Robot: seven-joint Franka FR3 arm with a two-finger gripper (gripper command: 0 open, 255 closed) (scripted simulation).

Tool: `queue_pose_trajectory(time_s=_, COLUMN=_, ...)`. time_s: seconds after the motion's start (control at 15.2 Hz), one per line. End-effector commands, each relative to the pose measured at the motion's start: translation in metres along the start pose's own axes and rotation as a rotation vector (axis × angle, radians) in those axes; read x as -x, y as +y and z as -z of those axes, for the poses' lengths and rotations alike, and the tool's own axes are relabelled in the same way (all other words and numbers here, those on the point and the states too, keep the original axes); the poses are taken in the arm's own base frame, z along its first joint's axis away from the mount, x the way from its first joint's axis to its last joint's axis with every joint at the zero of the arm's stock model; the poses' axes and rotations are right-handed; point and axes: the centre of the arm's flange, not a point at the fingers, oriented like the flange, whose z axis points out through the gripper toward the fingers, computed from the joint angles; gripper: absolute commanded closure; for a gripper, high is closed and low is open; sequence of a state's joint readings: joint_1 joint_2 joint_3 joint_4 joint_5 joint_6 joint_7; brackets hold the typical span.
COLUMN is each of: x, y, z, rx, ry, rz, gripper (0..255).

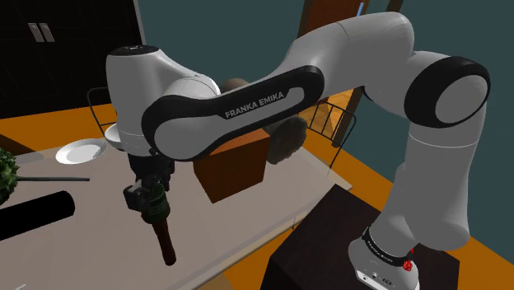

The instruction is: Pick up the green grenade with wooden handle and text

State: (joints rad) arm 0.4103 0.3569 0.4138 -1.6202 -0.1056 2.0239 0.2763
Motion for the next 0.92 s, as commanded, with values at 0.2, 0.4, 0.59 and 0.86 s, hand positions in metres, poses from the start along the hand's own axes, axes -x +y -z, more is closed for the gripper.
queue_pose_trajectory(time_s=0.2, x=0.0, y=0.0, z=-0.001, rx=0.0, ry=-0.001, rz=0.0, gripper=255)
queue_pose_trajectory(time_s=0.4, x=0.0, y=0.0, z=0.0, rx=0.0, ry=-0.001, rz=0.0, gripper=255)
queue_pose_trajectory(time_s=0.59, x=-0.001, y=-0.001, z=0.01, rx=0.0, ry=-0.001, rz=0.0, gripper=255)
queue_pose_trajectory(time_s=0.86, x=-0.002, y=-0.002, z=0.031, rx=0.0, ry=-0.001, rz=0.0, gripper=255)
